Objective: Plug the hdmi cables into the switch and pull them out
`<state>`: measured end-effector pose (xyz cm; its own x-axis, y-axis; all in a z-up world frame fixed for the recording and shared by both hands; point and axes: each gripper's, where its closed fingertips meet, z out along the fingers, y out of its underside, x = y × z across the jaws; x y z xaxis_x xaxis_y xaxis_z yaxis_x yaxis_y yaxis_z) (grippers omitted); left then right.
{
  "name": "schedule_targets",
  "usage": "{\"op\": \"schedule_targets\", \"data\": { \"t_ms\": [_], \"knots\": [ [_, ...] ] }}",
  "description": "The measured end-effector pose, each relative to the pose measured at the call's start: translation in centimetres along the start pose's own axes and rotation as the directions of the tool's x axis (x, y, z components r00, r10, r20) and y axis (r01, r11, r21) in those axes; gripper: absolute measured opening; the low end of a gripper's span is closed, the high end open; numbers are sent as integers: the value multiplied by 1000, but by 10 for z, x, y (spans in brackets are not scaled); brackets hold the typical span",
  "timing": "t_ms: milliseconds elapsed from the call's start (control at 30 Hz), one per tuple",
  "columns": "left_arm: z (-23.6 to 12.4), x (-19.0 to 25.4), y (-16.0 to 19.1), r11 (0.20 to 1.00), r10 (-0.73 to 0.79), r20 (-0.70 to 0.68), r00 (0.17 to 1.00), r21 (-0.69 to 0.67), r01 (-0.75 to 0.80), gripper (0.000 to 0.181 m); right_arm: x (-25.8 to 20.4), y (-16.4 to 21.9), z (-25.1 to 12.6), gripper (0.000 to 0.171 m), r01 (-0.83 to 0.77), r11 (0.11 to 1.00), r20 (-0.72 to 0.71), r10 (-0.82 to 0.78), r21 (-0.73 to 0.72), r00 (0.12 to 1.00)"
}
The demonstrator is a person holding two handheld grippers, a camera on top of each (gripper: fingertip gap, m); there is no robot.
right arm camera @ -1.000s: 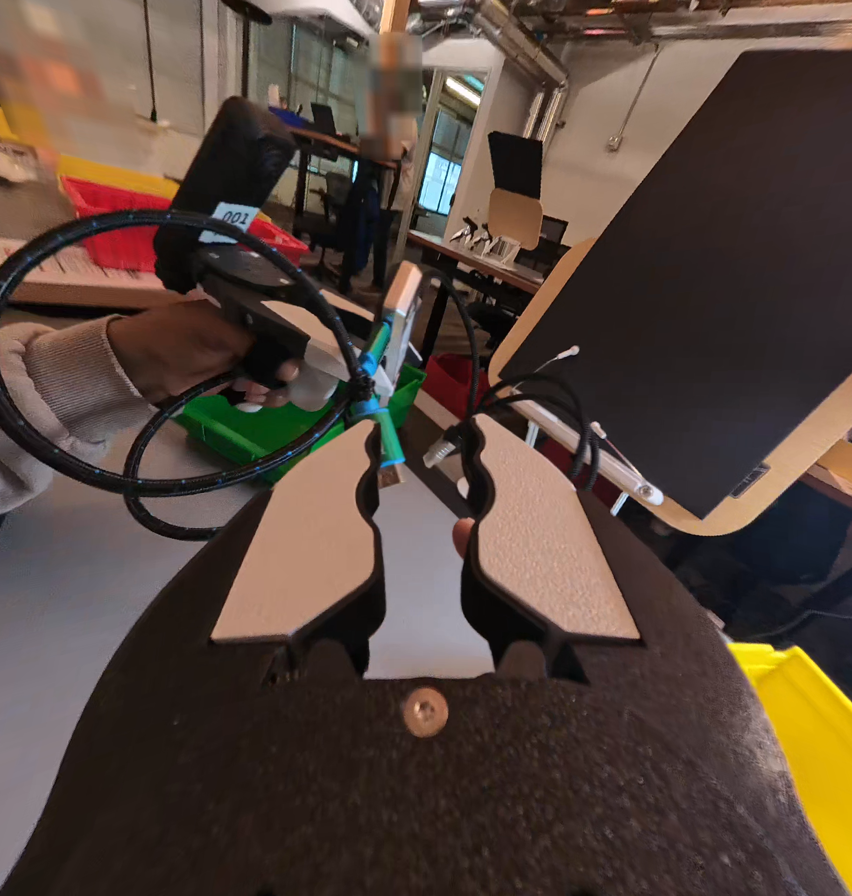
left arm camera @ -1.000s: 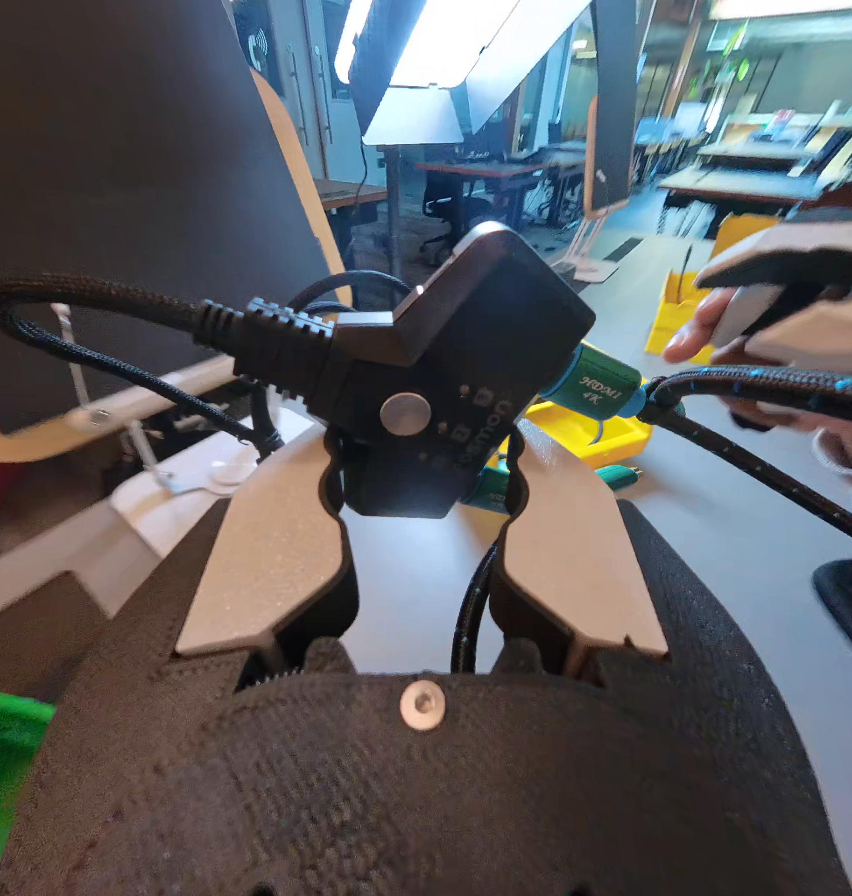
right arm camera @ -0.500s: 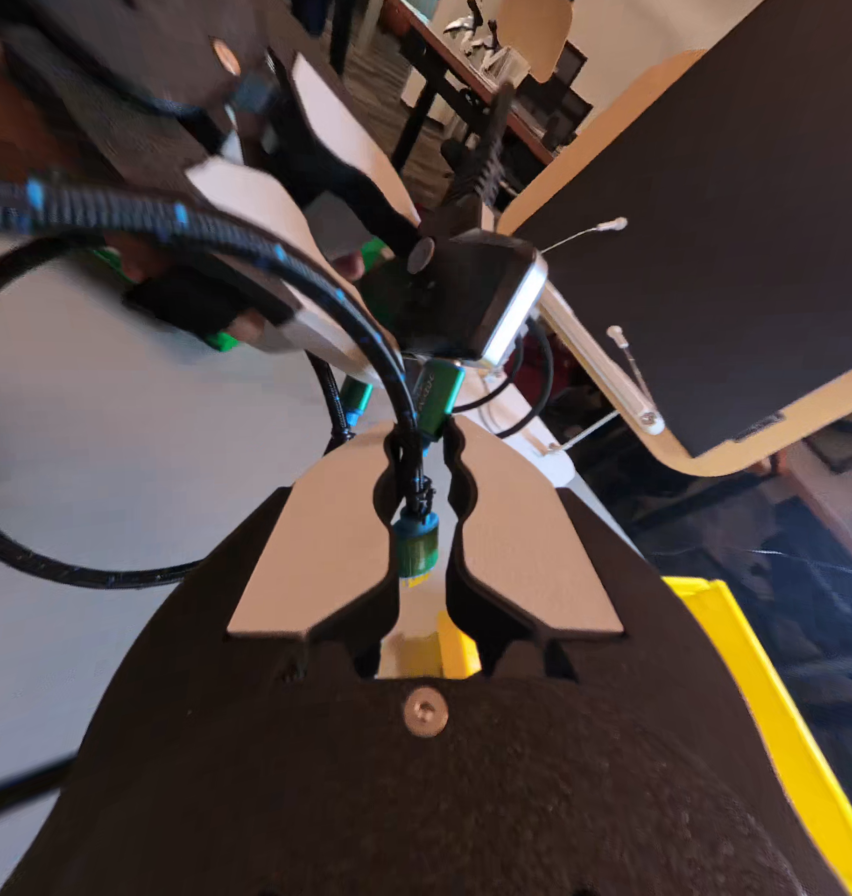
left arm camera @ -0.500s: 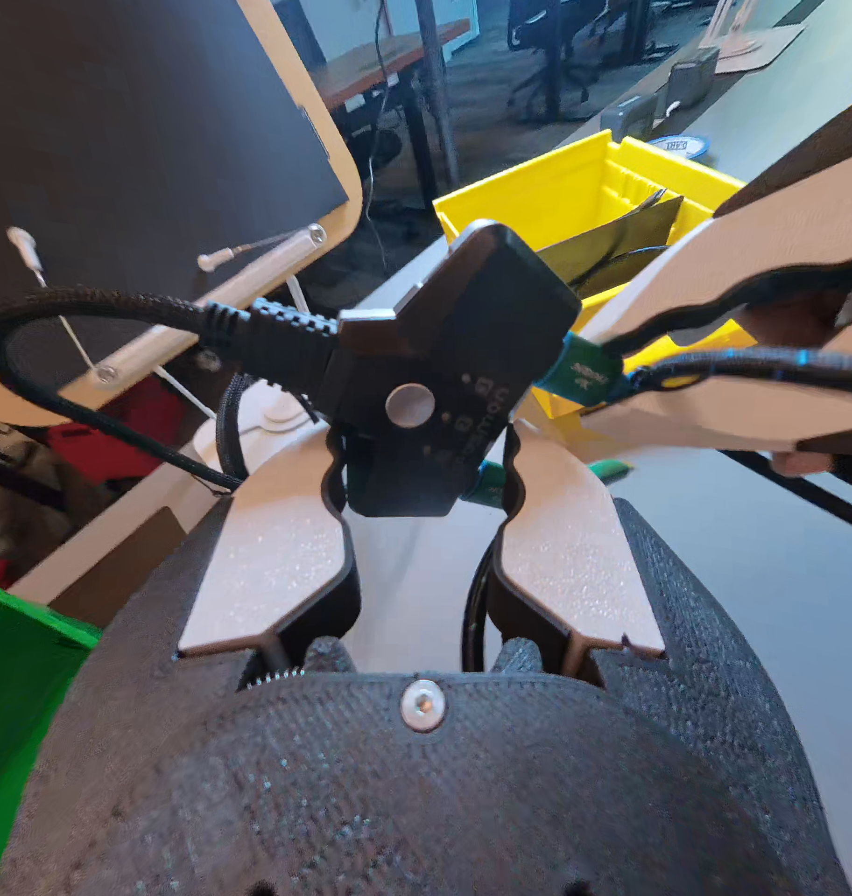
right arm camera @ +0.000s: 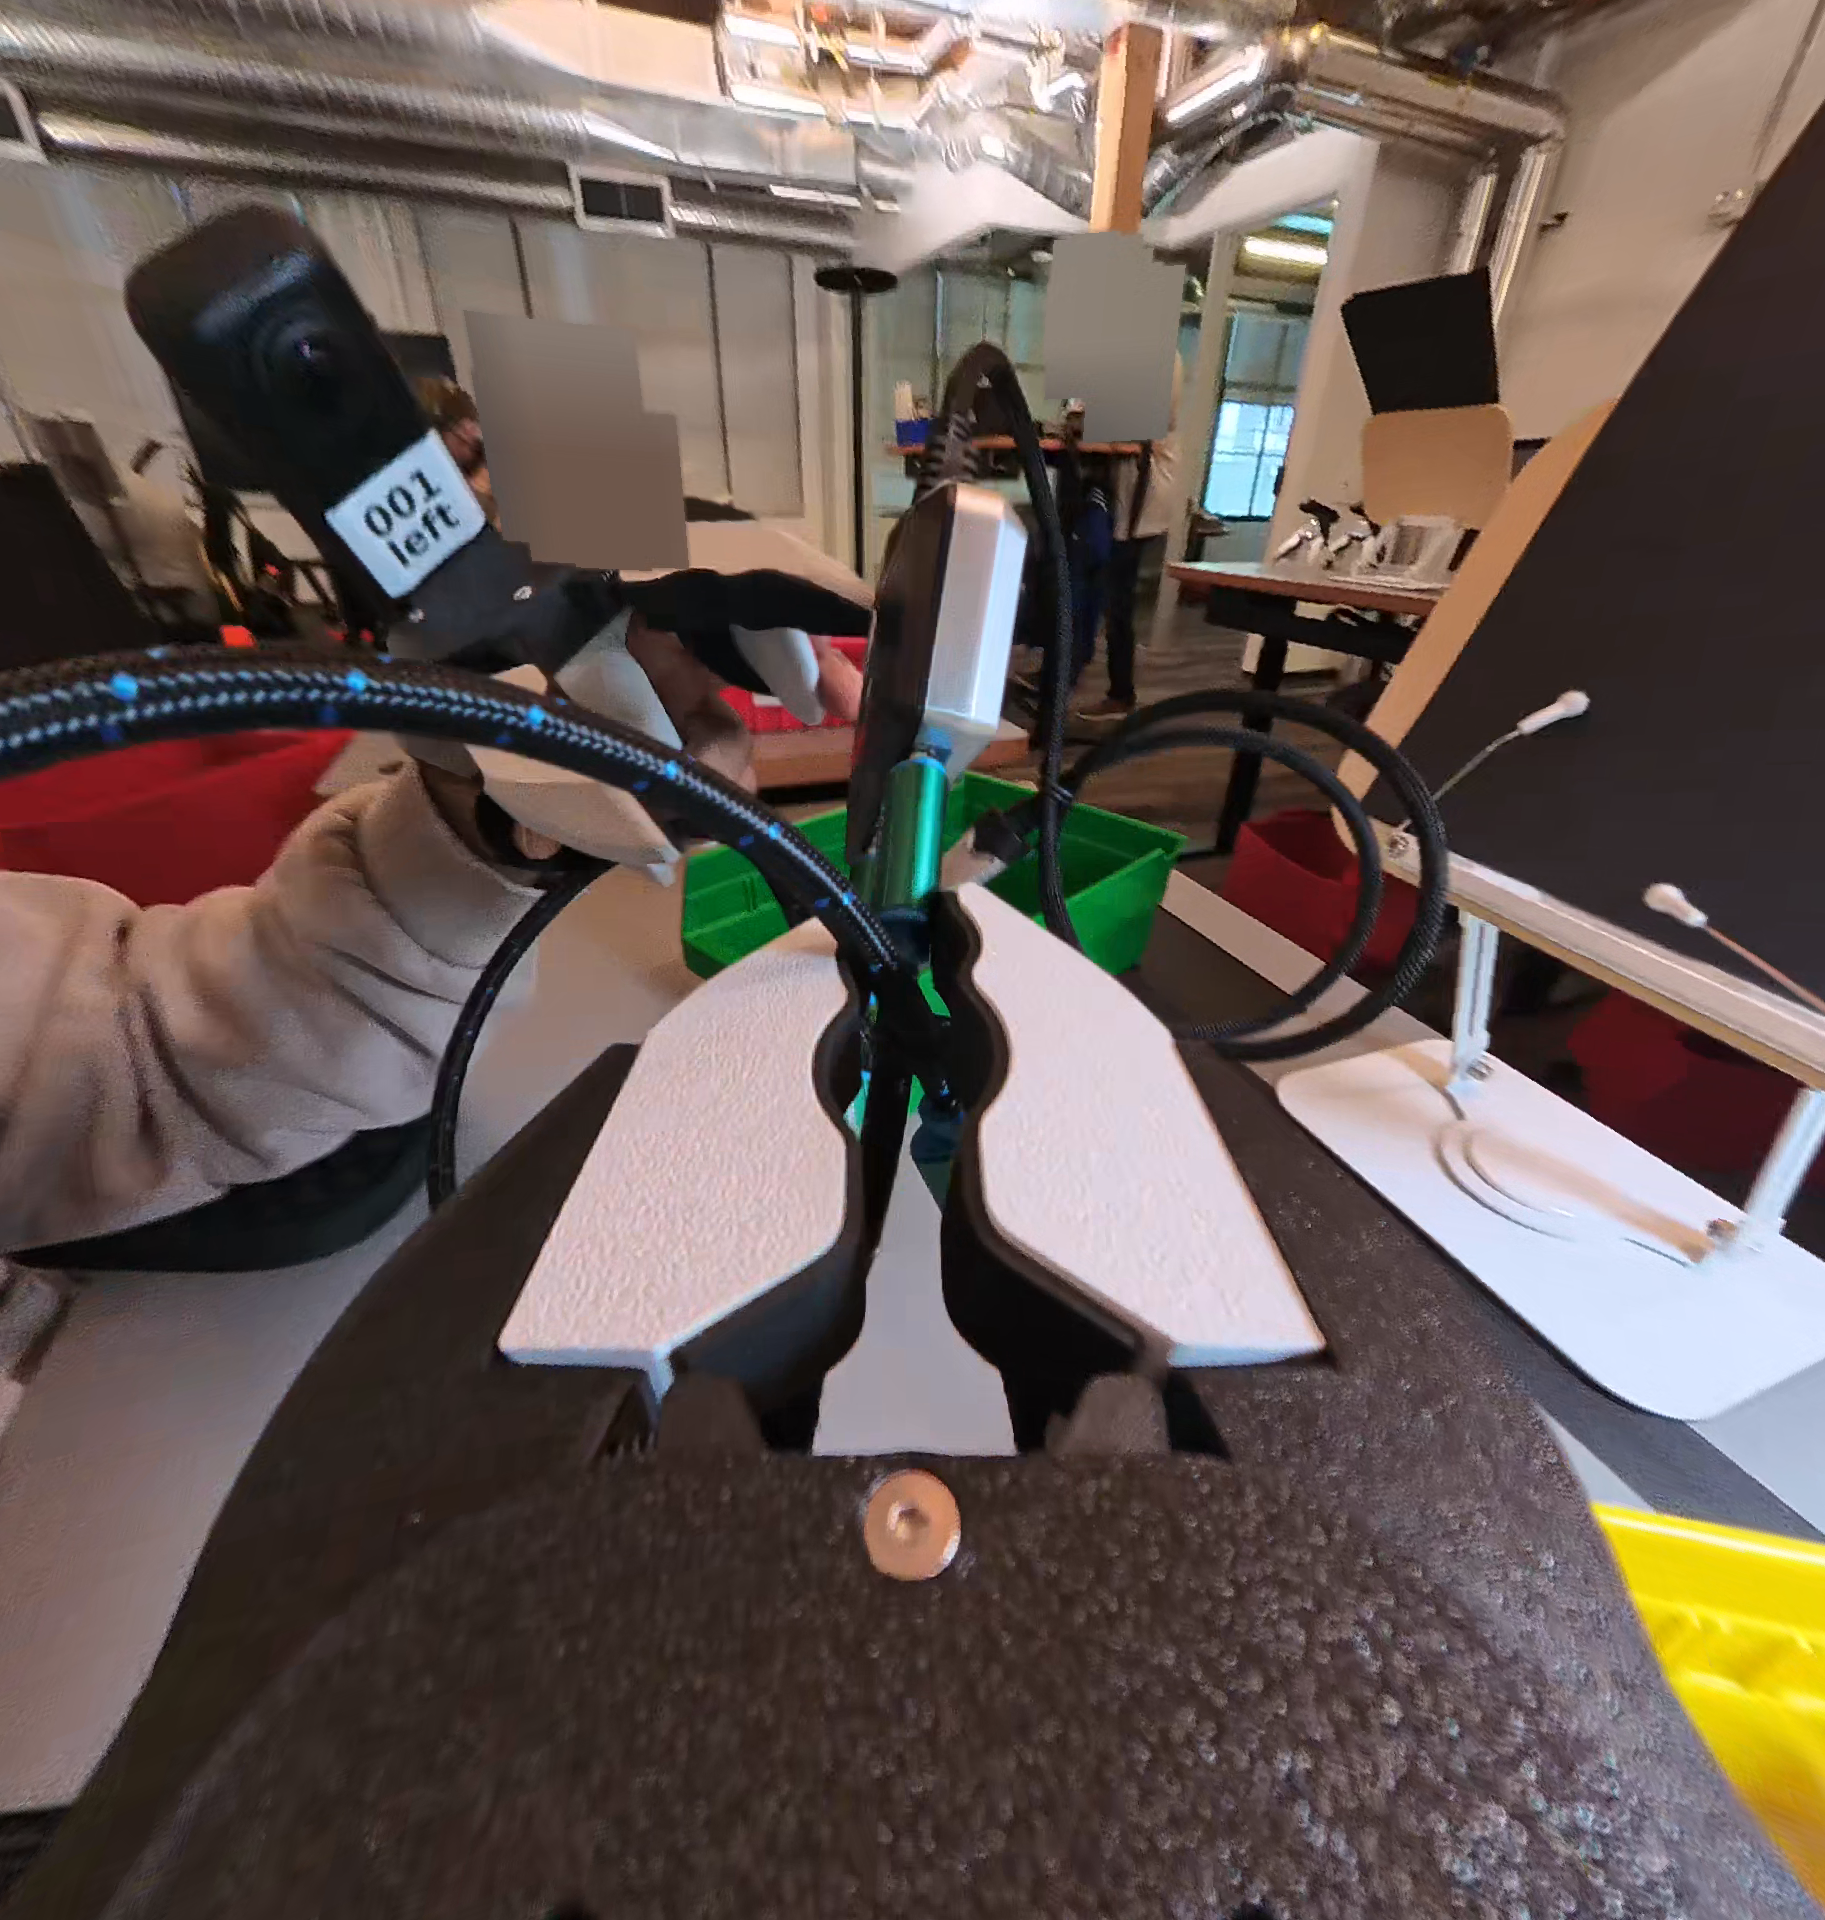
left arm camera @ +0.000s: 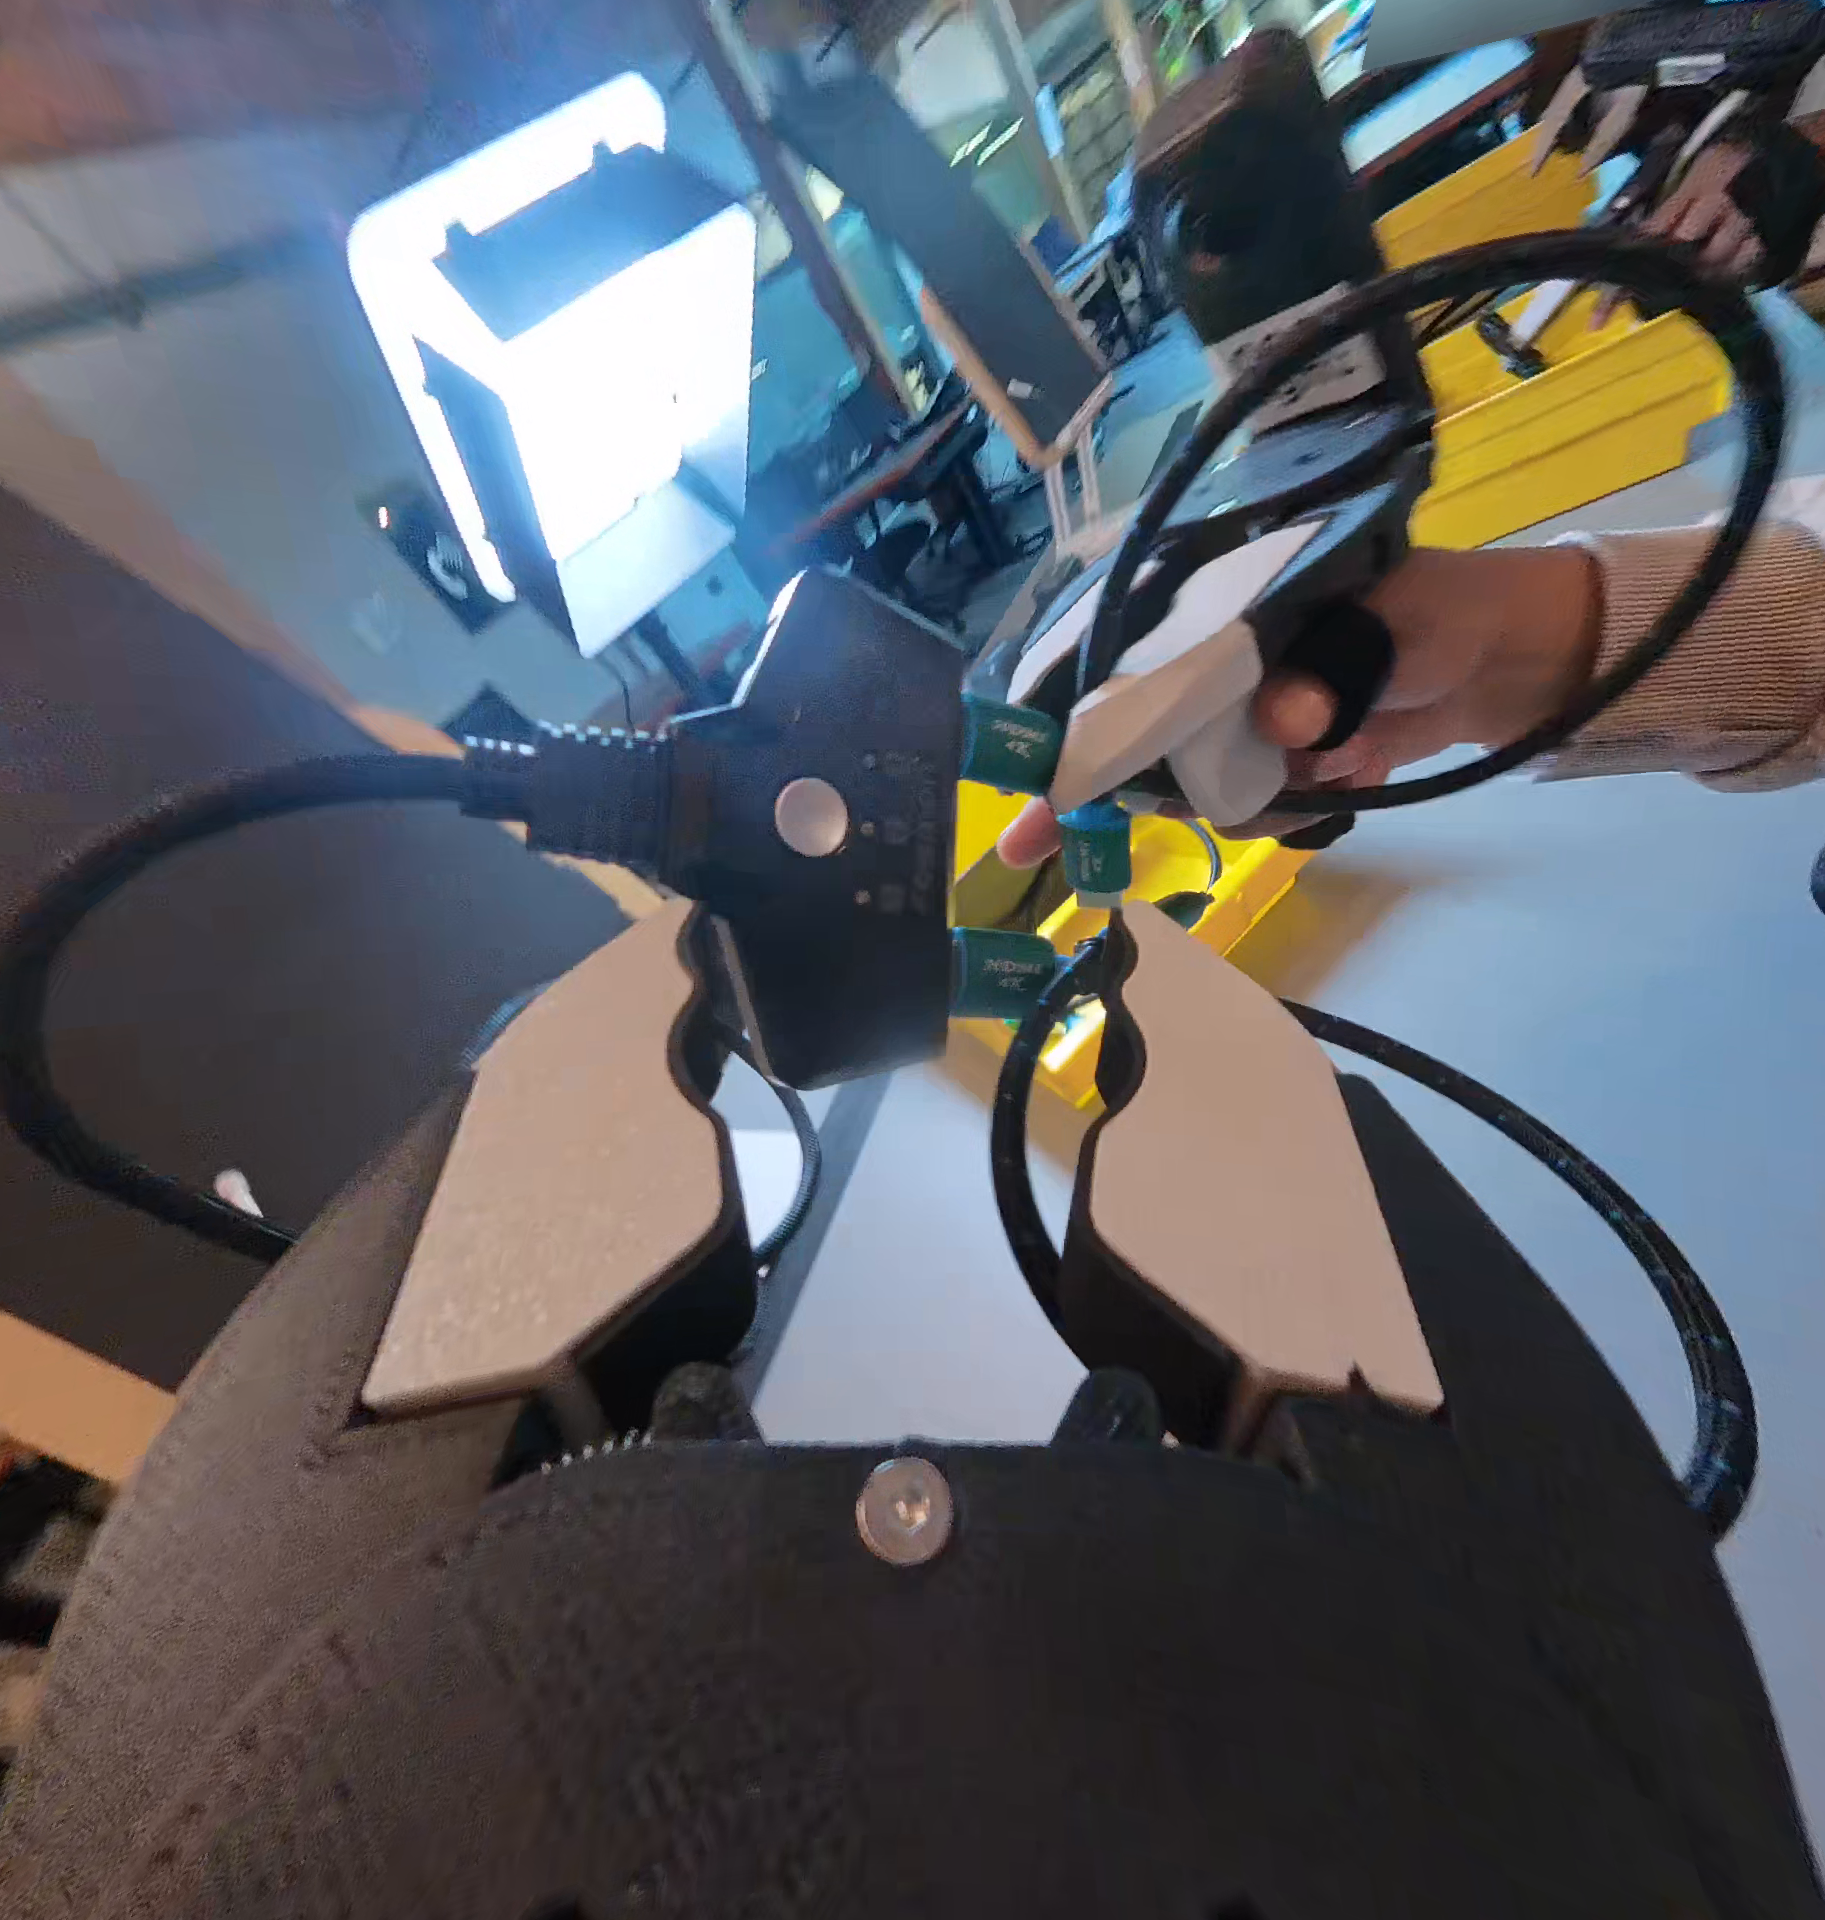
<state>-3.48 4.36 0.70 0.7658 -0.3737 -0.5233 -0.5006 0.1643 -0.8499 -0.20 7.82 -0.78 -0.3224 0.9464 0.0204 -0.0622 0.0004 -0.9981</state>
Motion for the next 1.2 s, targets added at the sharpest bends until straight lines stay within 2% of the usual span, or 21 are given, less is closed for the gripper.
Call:
{"op": "schedule_targets", "data": {
  "t_ms": [100,167,267,333,367,467,567,700,800,833,867,933,1000,1100,1200],
  "knots": [
    [-16,10,-26,990,97,-27,995,107,-94,65,-6,-11,-6,11,-38,998,52,36,44,998],
    [-27,7,-36,978,171,14,985,117,-171,60,-4,-13,-12,11,-47,998,68,43,50,997],
    [-50,-3,-53,968,173,56,983,177,-180,56,0,-18,-22,11,-104,992,98,97,74,990],
    [-57,-9,-49,964,222,86,971,128,-232,58,0,-19,-27,11,-128,989,129,117,78,985],
    [-57,-13,-39,958,273,108,956,55,-280,61,-1,-20,-28,11,-152,985,150,139,79,979],
    [-52,-34,-9,868,489,205,848,-204,-452,65,-5,-18,-26,11,-213,976,189,203,39,961],
    [-34,-36,5,748,654,220,724,-333,-574,64,-7,-7,-18,11,-235,972,164,236,-30,958],
    [-4,-24,22,582,811,209,547,-384,-716,60,-15,5,-8,11,-348,933,216,361,-96,907],
    [6,-14,18,463,881,293,371,-374,-804,40,-22,10,-6,11,-464,875,279,484,-139,829],
    [6,-13,15,440,885,332,325,-374,-816,36,-20,11,-7,11,-492,857,283,514,-149,810],
    [6,-9,14,436,883,349,315,-357,-826,32,-18,13,-8,11,-516,841,281,541,-161,793],
    [9,-4,18,438,886,318,337,-340,-832,27,-5,13,-11,13,-568,813,249,581,-129,775],
    [14,1,26,499,862,276,425,-317,-807,26,14,5,-18,22,-607,794,216,600,-41,770],
    [16,-4,42,644,764,209,610,-294,-706,26,51,-13,-45,26,-611,780,134,597,134,791],
    [10,-15,54,824,548,162,821,-273,-497,26,95,-23,-88,25,-485,826,-84,526,286,846]
  ]
}}
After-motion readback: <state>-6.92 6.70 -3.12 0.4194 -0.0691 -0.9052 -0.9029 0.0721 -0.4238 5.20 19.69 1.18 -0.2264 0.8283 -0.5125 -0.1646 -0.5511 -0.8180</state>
